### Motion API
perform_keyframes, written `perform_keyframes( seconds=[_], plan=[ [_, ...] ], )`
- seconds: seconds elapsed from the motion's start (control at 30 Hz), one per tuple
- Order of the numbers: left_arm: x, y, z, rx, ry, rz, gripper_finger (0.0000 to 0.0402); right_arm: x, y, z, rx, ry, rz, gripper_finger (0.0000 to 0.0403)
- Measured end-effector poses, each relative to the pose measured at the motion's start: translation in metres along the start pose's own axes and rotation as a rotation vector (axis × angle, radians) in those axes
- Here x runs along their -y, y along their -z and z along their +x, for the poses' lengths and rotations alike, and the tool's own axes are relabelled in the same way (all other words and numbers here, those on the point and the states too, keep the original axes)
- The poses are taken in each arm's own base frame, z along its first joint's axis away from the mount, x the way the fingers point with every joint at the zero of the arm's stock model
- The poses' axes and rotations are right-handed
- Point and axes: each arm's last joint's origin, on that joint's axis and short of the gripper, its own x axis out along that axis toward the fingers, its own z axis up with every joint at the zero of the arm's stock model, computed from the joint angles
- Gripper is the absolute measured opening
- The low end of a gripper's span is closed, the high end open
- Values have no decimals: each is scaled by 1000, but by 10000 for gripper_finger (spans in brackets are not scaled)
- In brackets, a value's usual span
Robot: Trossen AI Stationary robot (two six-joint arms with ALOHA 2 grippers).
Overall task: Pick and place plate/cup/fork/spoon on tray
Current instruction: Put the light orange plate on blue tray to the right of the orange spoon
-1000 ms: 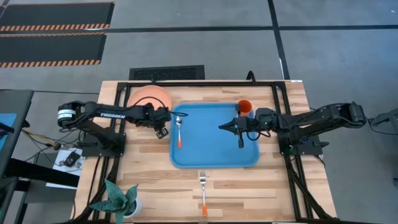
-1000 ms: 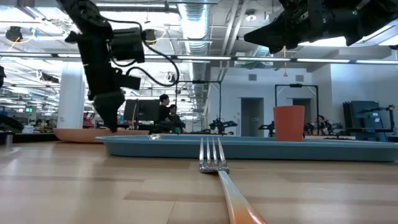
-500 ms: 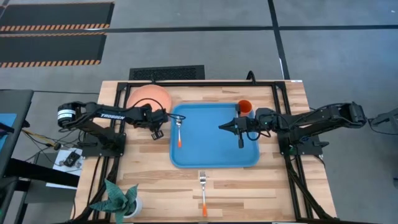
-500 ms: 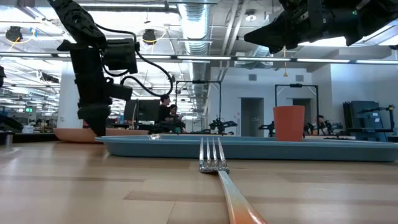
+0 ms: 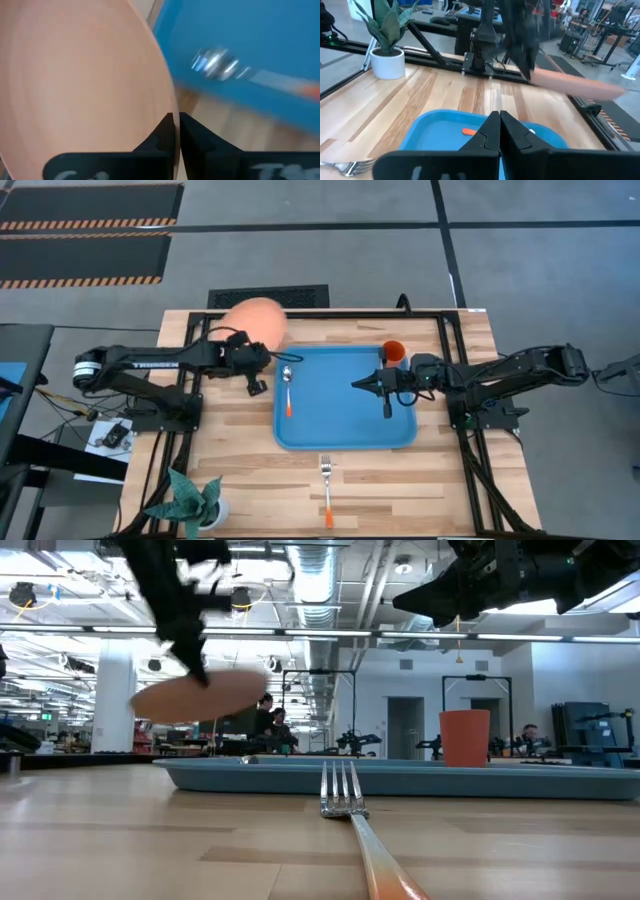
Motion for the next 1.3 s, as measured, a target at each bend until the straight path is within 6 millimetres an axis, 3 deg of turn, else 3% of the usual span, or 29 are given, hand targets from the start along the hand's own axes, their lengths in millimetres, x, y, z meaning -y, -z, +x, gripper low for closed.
perform_keyframes(
  seconds=[0.13, 0.27, 0.4, 0.63, 0.83, 1.03, 1.3],
  plan=[
    [30, -27, -28, 144, 87, 59, 1, -1, 2, -2, -40, -7, 1, 15],
    [71, -53, -40, 223, 168, 163, 1, 0, -2, -14, -66, -10, 3, 10],
    [111, -75, -31, 208, 225, 294, 0, -2, -11, -34, -60, 23, 1, 5],
    [164, -109, -3, 198, 351, 427, 0, -14, -6, -72, -16, 145, -6, 3],
    [189, -122, 28, 145, 351, 445, 0, -18, -5, -92, 61, 154, -3, 5],
    [198, -125, 57, 95, 336, 453, 0, -18, -2, -97, 76, 157, -8, 4],
    [204, -133, 71, 146, 365, 437, 0, -17, -2, -96, 73, 172, -13, 7]
  ],
)
